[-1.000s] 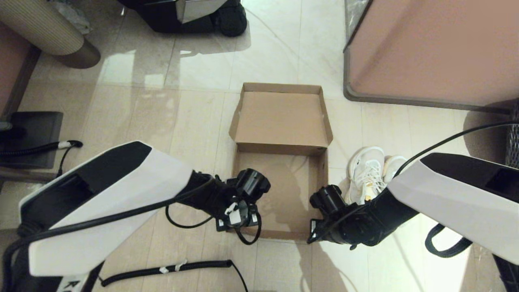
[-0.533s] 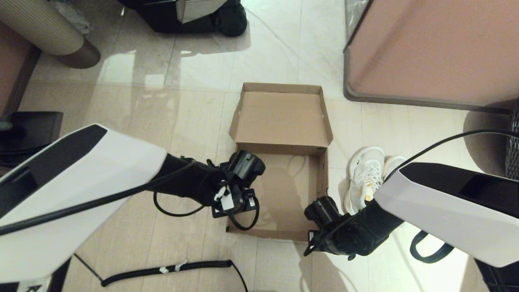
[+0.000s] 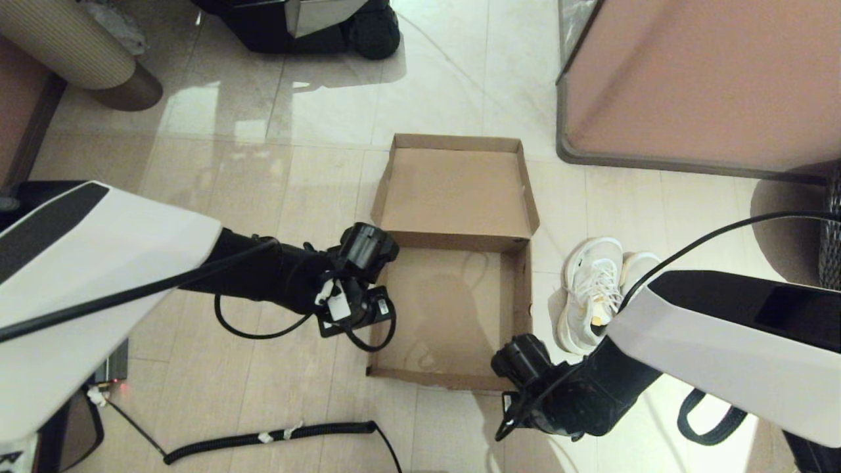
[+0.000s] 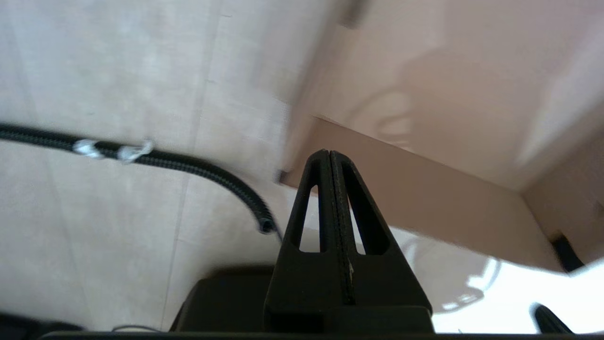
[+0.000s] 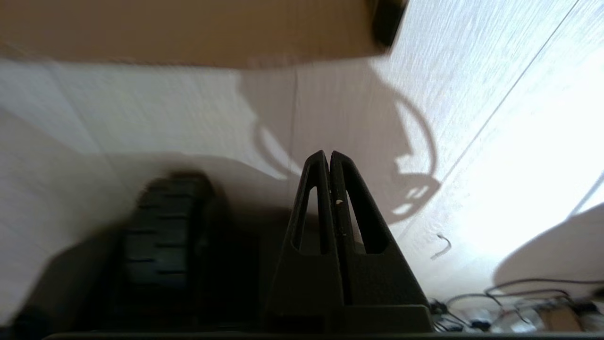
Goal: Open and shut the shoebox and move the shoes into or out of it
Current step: Put the shoes into the shoe box
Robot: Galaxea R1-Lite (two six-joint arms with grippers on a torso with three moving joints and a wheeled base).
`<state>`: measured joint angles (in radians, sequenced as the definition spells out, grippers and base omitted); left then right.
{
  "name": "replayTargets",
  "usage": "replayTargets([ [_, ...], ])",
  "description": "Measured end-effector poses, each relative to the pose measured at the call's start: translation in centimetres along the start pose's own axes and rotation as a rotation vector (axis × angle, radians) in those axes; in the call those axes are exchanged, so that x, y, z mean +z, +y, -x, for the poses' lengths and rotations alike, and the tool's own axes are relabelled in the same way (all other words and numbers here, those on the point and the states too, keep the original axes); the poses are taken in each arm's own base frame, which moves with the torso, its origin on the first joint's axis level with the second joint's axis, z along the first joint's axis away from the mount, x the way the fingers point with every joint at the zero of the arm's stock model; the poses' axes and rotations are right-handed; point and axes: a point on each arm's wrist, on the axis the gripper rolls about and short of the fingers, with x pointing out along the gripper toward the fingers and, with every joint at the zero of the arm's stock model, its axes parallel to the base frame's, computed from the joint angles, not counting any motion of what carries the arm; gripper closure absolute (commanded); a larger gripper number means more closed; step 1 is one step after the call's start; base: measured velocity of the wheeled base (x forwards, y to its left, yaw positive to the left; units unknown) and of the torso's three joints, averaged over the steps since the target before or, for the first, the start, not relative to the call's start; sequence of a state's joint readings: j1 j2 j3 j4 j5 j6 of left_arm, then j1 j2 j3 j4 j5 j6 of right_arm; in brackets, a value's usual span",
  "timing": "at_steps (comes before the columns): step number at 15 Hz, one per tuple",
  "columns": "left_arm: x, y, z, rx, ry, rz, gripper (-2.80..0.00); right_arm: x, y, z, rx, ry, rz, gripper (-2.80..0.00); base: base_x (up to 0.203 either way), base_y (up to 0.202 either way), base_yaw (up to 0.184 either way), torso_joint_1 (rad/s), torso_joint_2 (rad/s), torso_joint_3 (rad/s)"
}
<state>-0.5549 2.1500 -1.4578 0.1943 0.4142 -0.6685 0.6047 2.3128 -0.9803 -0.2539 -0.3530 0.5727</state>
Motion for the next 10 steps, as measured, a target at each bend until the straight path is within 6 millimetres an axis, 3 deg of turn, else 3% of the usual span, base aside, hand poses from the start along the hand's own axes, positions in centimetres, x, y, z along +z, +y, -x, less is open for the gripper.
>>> replayTargets([
  [3,-0.3,2.6,-1.0,0.041,0.057,0.020,0.00,1.6,-0.9,0.9,0.013,-0.034,-0.047,0.00,0.000,0.000,0.000,0.000,0.00,0.000],
  [7,-1.7,6.9,-1.9,0.063,0.163,0.052,0.00,4.7,-4.5,2.0,0.060,-0.053,-0.159,0.00,0.000,0.000,0.000,0.000,0.00,0.000],
  [10,-1.4,10.1,-3.3,0.033,0.121,0.045,0.00,7.3,-6.4,1.9,0.105,-0.109,-0.221,0.00,0.000,0.000,0.000,0.000,0.00,0.000],
])
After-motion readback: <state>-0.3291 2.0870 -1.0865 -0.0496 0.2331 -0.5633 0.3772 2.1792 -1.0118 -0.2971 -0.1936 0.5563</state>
